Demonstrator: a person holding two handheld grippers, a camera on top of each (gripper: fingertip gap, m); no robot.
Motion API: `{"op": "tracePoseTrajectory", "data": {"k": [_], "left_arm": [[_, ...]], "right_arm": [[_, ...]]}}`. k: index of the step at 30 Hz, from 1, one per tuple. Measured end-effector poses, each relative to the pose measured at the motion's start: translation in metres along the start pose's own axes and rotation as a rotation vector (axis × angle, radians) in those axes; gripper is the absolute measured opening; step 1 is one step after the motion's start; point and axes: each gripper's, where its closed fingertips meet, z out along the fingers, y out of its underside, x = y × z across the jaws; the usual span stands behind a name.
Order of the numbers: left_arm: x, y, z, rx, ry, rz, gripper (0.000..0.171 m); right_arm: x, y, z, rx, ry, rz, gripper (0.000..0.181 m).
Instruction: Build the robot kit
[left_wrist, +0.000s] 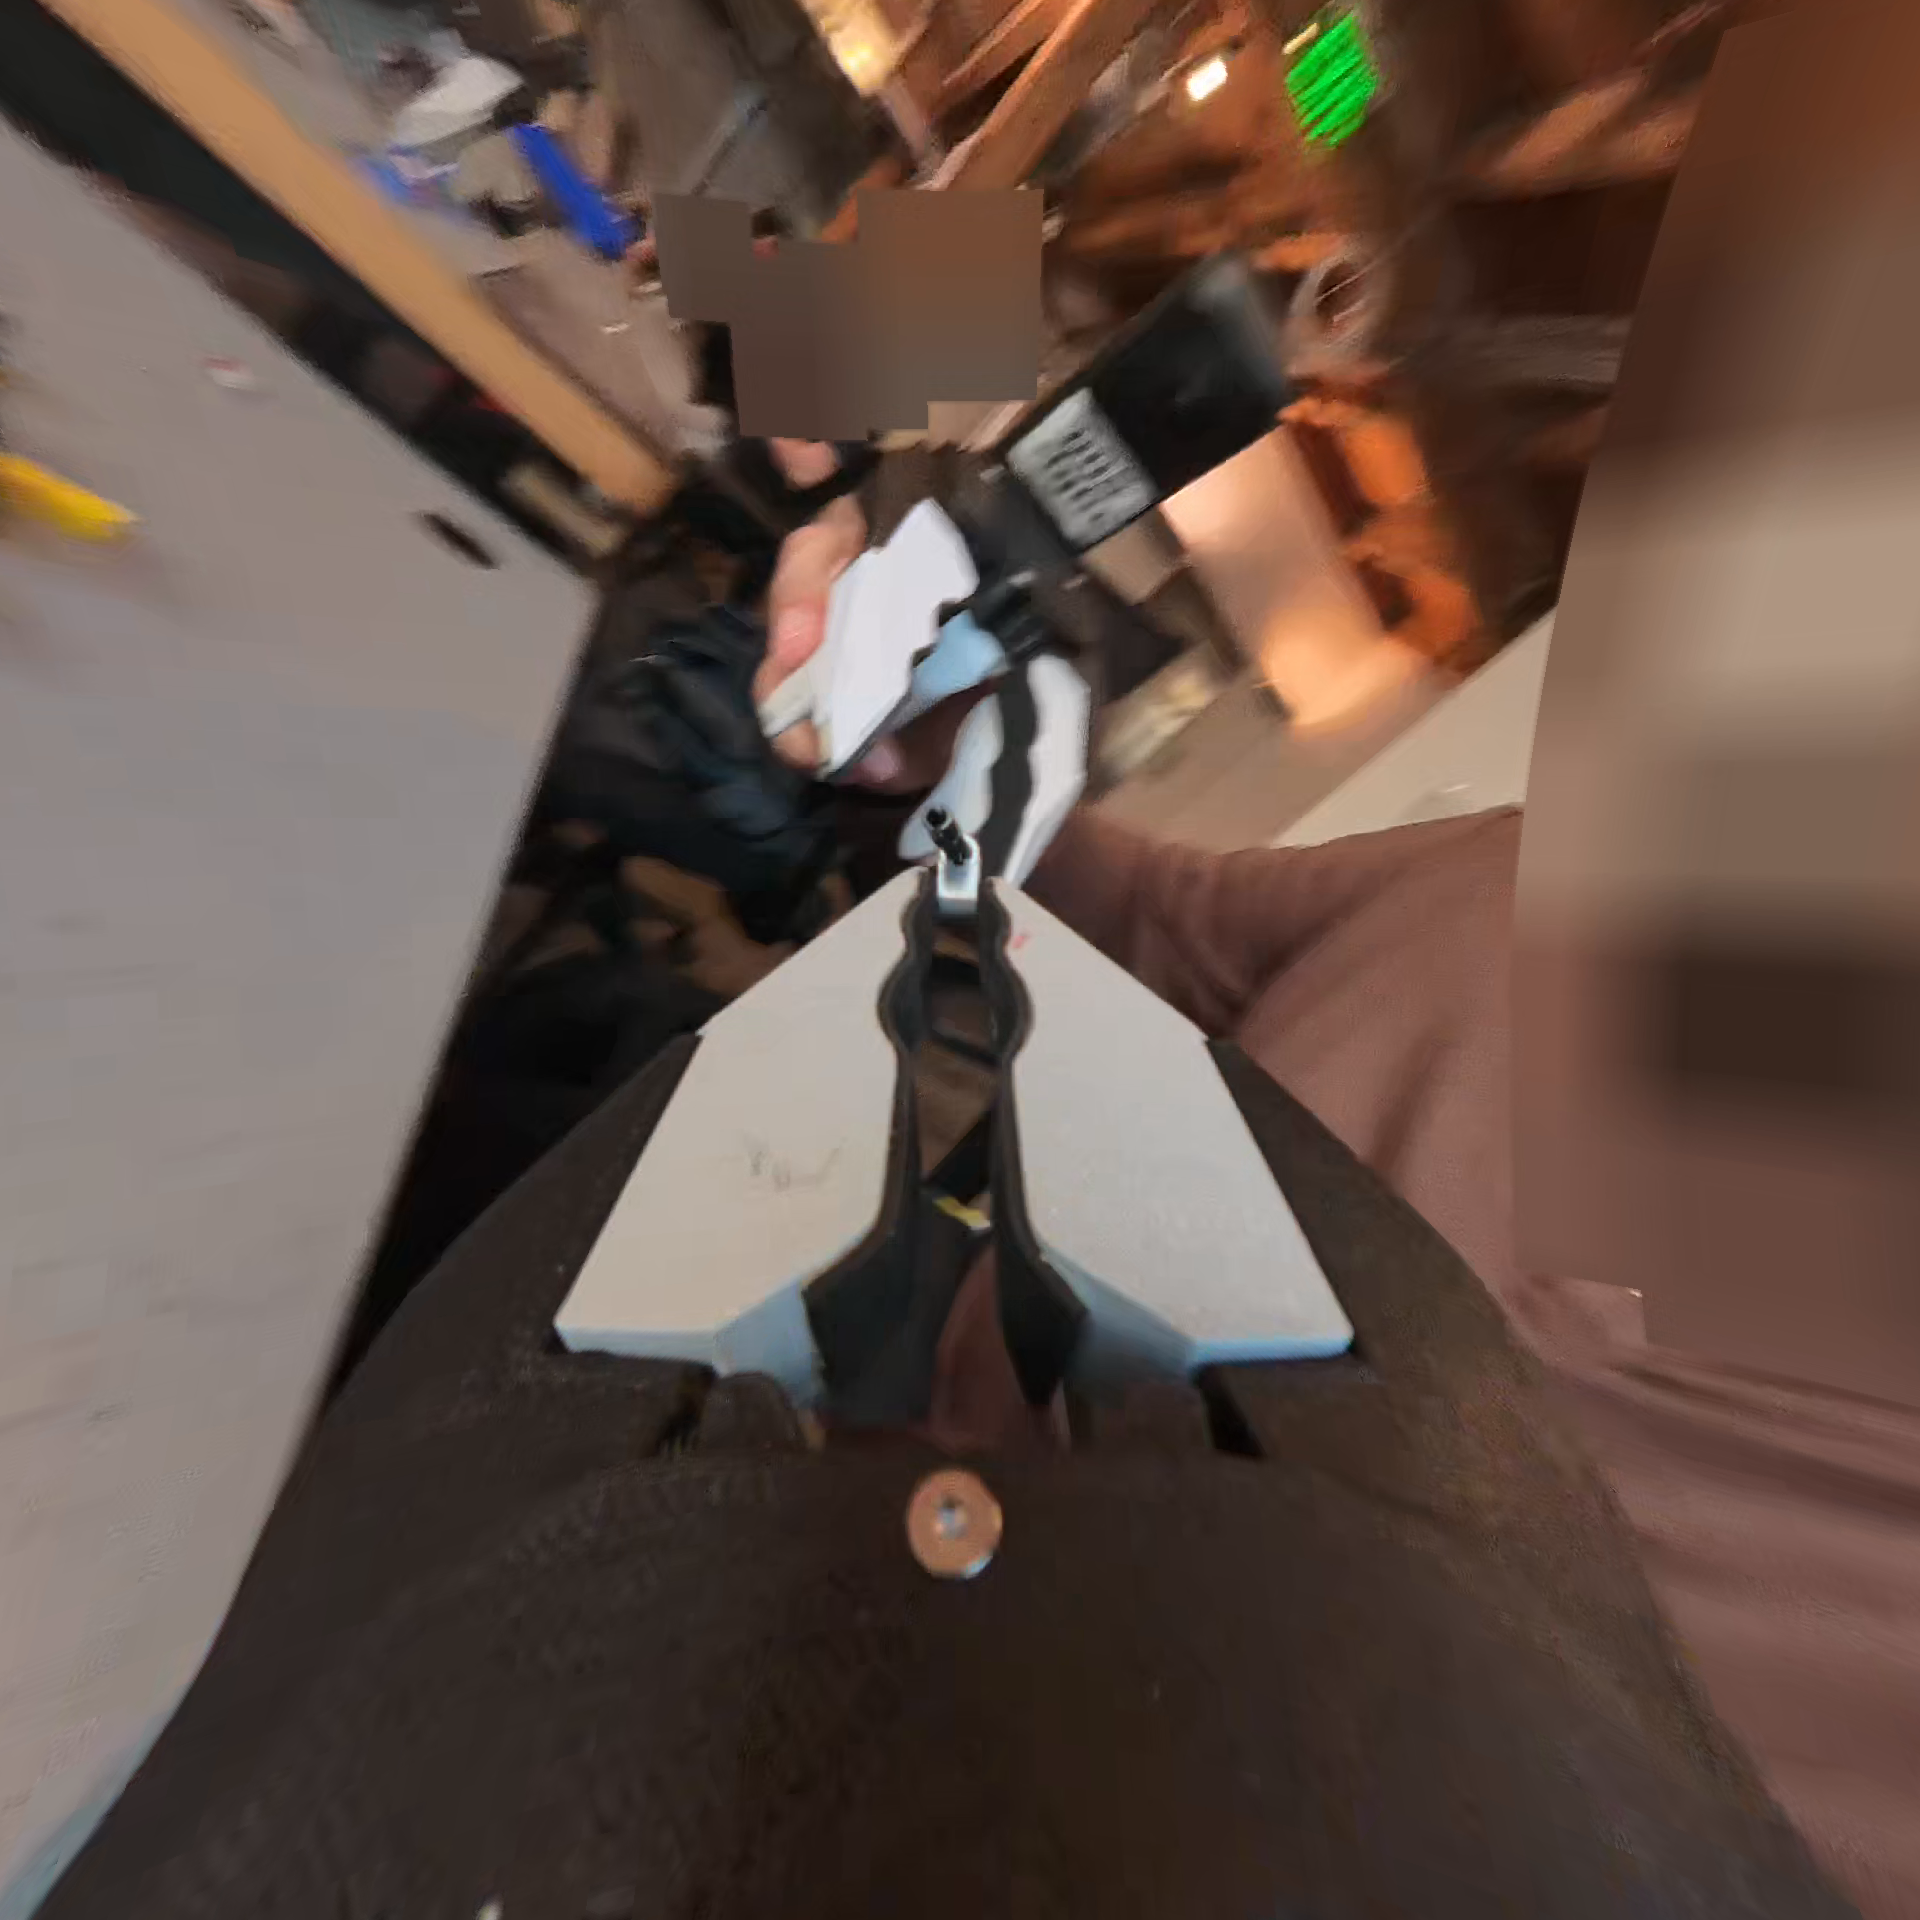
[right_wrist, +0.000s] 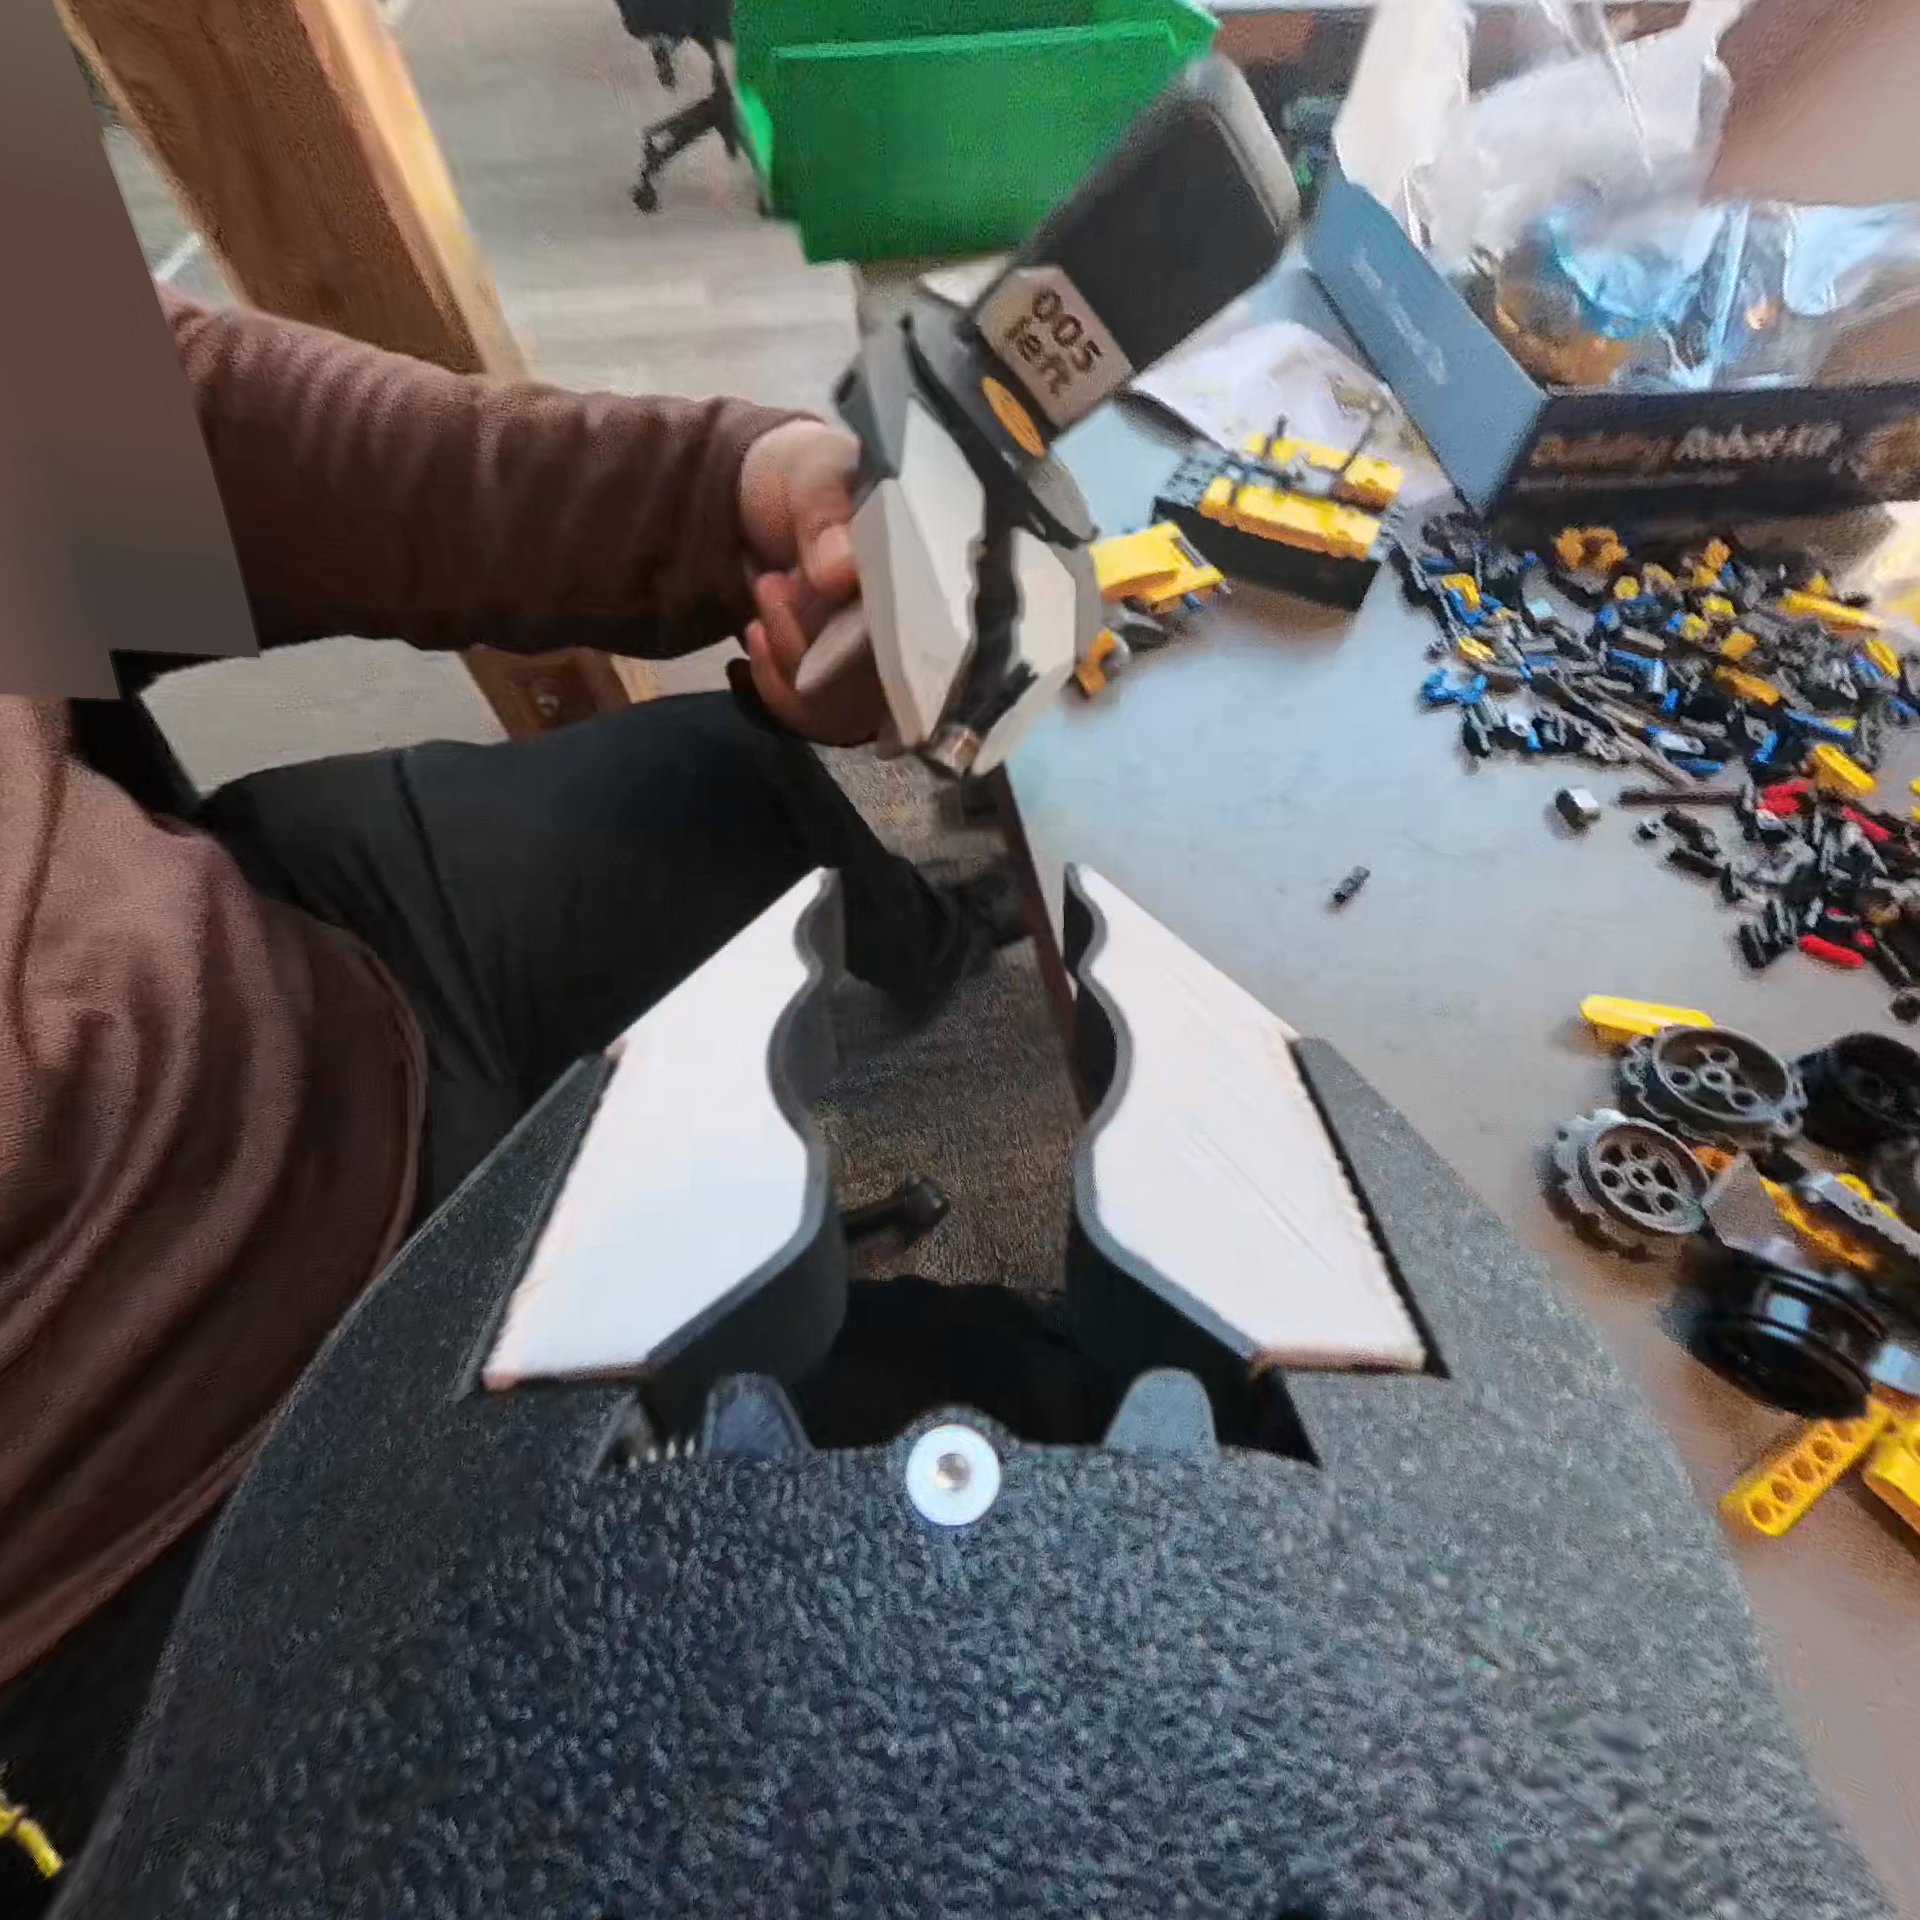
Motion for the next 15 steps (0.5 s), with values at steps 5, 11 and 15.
{"op": "tracePoseTrajectory", "data": {"k": [5, 11, 15], "left_arm": [[0.053, 0.018, 0.029, -0.049, 0.182, -0.020, 0.005], [0.096, 0.020, 0.061, -0.067, 0.338, -0.005, 0.005], [0.104, 0.022, 0.072, -0.047, 0.408, -0.029, 0.005]], "right_arm": [[-0.044, -0.037, -0.020, 0.250, -0.128, -0.102, 0.043], [-0.077, -0.057, -0.038, 0.306, -0.211, -0.250, 0.044], [-0.089, -0.068, -0.050, 0.383, -0.237, -0.262, 0.032]]}}
